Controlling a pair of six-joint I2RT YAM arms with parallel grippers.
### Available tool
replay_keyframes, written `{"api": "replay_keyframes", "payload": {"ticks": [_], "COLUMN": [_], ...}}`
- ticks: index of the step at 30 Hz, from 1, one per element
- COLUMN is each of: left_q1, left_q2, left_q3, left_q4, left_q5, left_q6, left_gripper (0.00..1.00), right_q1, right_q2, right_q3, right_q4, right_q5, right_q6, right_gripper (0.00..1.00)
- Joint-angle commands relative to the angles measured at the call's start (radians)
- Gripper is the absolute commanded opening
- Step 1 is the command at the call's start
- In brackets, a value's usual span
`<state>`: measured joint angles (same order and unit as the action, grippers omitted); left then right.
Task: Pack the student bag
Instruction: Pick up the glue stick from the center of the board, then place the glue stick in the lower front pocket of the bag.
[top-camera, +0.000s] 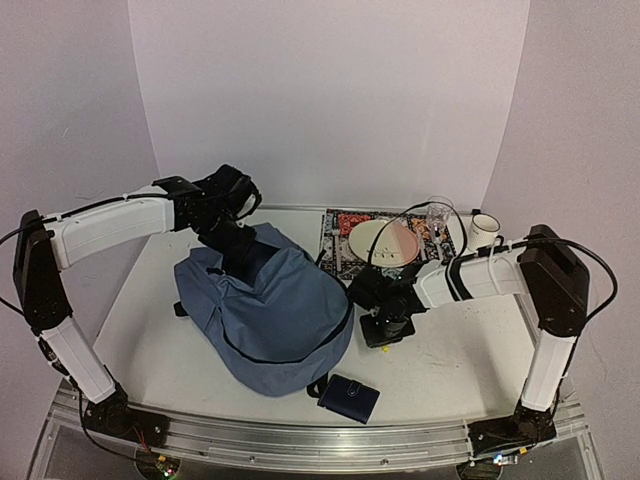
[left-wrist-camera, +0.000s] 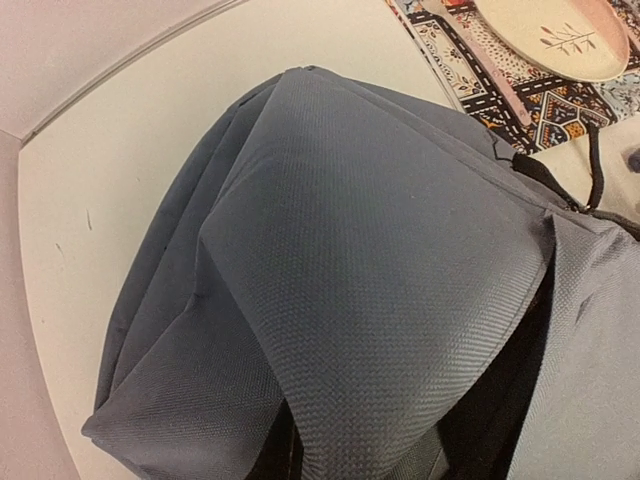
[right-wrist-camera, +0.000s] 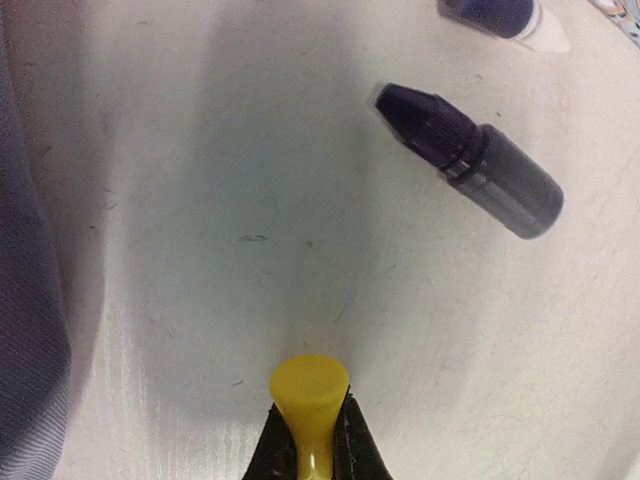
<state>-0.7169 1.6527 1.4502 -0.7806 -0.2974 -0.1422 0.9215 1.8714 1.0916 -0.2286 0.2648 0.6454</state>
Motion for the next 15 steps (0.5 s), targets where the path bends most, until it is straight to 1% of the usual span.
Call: {"api": "replay_keyframes", "payload": {"ticks": [1,5,7,10,12,15], "left_q1": [0.008,0.008,0.008,0.008,0.008,0.008], "left_q2": [-0.065,-0.063,-0.061,-0.056,-0.053,-0.047], "left_q3": [0.068,0.053,0.055,0.071,0.089,0.11], "left_q4": [0.038,0.038,0.038,0.037,0.037,0.036], "left_q5": [0.091,0.155,0.159,0.171,0.191,0.246], "left_q6": [-0.101,-0.146,-0.155,-0.164,-0.173,-0.197], "left_gripper": [0.01,0.0,0.0,0.0,0.0,0.0], "right_q1": [-0.001,-0.002,-0.001,0.0,0.002,0.005], "right_q2": [-0.1,-0.188,-0.214,-0.229,-0.23,-0.222], "right_q3": [0.033,0.103,0.149,0.219,0.267,0.313], "right_q4": [-0.104,-0.114,-0.117,-0.112,-0.08,0.031], "right_q5": [0.063,0.049,0.037,-0.023,-0.077,-0.165], "right_q6": [-0.032,-0.084,-0.103,-0.118,-0.117,-0.081], "right_gripper": [0.0,0.0,0.0,0.0,0.0,0.0]}}
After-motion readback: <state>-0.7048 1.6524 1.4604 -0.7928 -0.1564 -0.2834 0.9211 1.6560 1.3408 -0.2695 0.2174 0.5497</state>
